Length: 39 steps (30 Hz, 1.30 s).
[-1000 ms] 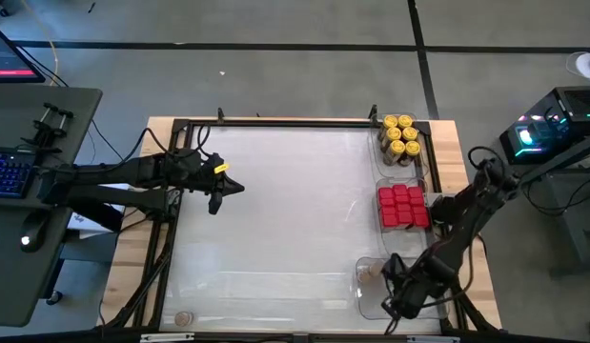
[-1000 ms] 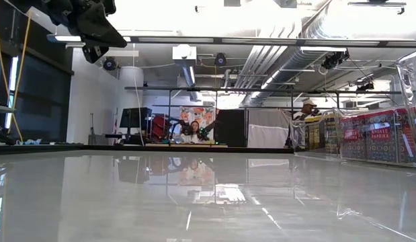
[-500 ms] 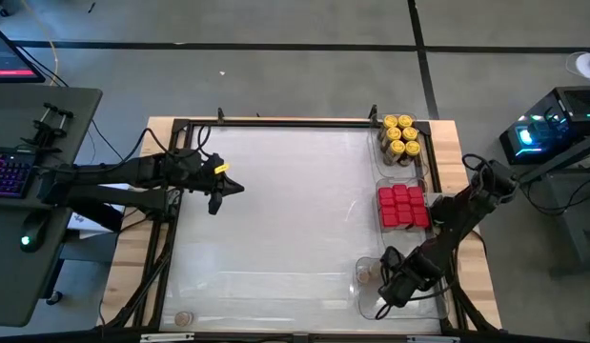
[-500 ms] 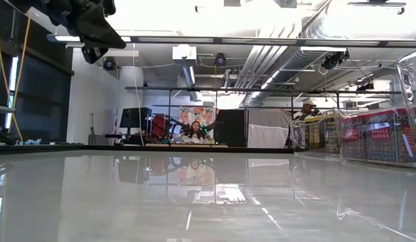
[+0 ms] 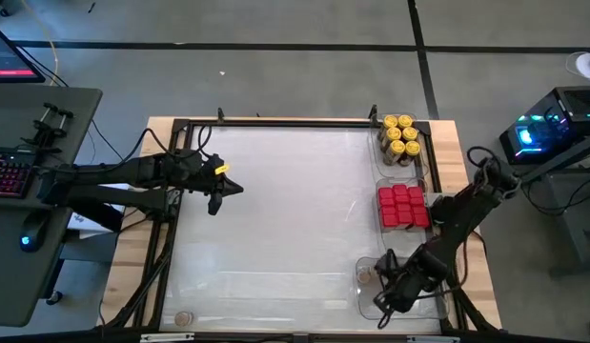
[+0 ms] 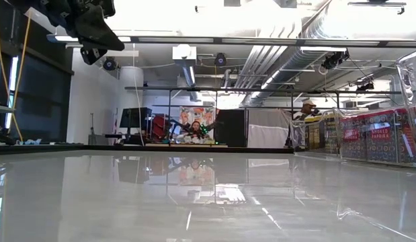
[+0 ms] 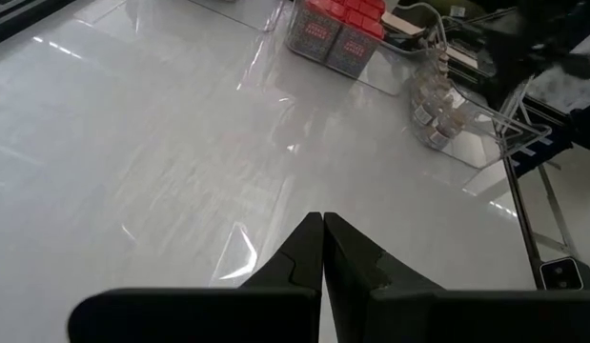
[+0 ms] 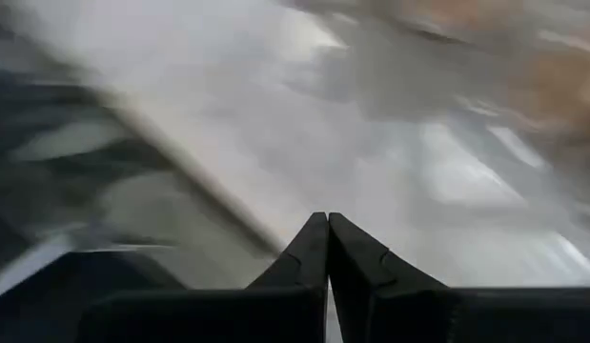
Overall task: Sort spices by type
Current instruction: Adjust the brown seasoning bottles in the bottom transparent bin, then put the brown seasoning bottle into the bottom transparent bin
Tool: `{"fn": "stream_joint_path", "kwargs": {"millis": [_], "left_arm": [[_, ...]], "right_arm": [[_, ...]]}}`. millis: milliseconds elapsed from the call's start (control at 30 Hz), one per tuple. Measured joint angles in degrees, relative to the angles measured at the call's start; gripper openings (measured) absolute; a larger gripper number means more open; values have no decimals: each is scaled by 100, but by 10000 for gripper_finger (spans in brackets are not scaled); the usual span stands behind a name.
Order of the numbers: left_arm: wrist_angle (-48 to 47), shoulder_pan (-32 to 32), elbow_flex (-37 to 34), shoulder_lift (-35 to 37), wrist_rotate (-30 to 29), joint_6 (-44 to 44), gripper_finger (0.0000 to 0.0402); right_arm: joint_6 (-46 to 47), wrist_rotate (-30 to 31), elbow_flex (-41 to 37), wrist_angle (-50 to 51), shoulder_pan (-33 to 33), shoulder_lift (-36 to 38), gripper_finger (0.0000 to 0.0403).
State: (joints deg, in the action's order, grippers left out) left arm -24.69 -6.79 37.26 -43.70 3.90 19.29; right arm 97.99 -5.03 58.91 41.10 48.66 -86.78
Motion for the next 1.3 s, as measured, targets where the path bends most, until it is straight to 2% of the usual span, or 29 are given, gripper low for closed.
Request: {"fn": "stream_joint_path", "kwargs": {"millis": [133,433,767,900,1000,1167,1233,1300], "left_arm": [[2,0,0,0,0,0,0],[7,0,0,-1,0,1,0],[9,0,0,-1,-2,8,0],[7,0,0,0,0,7,0],[8,0,0,0,-1,-12,0],[13,0,0,-1,-2,-98,0],[15,0,0,0,-2,-98,0],[15,0,0,0,-2,-90,0]], "right_arm": [[-518,310,38,-868,-289,-146,0],[-1107,263,29,-754,-943,-764,0],[-1319,528,29,-654,-1197,-852,0],[-1392,435,52,-680,-1199,-846,0],[-1598,344,359,-365,-1114,-841,0],[-1829,351,1253,1046,-990,-833,0],[-1973,606,1714,1534,-950,-831,0],[-2045,1137,2112,1838,-969,-828,0]]}}
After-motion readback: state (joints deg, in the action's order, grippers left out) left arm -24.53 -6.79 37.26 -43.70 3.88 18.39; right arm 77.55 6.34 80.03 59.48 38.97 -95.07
